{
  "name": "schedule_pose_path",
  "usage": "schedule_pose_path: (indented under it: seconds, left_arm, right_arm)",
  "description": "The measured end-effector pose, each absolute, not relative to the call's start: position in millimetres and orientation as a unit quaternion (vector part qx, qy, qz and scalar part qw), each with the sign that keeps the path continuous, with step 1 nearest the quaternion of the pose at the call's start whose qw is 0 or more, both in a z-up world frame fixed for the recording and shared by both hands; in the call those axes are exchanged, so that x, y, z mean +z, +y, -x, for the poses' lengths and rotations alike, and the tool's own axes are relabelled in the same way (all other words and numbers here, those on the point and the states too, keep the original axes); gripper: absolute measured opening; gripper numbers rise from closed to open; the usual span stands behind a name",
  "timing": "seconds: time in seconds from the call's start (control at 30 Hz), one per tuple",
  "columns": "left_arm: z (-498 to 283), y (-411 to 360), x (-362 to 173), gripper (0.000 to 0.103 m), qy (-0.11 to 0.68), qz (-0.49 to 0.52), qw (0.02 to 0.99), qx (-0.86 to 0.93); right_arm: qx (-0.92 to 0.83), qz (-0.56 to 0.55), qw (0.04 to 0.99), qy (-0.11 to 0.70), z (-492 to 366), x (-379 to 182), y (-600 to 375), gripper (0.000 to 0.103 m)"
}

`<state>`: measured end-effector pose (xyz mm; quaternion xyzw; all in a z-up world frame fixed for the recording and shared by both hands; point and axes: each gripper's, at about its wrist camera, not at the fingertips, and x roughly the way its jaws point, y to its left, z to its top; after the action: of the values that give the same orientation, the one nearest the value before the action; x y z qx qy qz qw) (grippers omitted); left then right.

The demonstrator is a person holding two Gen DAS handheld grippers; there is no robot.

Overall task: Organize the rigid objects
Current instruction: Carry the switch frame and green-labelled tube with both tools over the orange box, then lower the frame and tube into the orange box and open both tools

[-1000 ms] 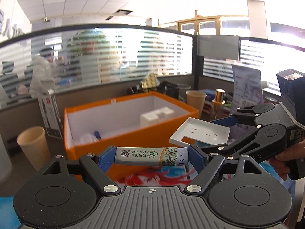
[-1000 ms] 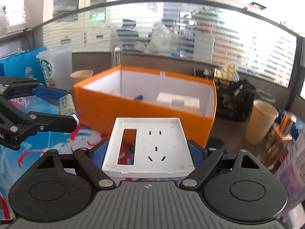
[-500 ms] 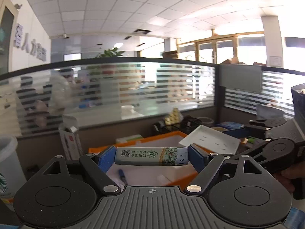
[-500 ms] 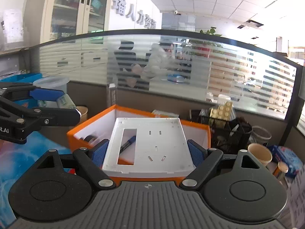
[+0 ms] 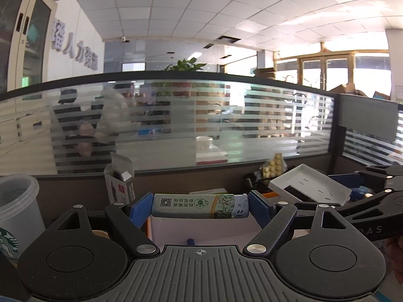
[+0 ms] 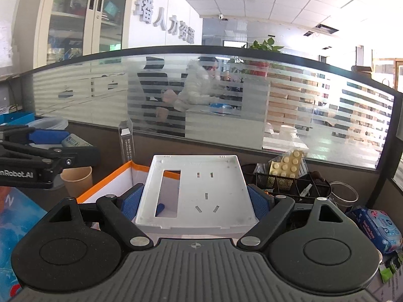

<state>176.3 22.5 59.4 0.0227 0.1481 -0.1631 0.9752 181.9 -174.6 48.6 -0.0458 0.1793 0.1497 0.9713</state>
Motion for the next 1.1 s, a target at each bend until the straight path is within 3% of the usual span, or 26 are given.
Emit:
schedule_pose_path:
  seconds: [1.1]
  left_arm:
    - [-241,-2,-32,0.083,0.257,-0.032,0.956,-0.138]
  right_arm:
    - [0.110,0.063,0.950,0.285,-252,-30,-164,0.084]
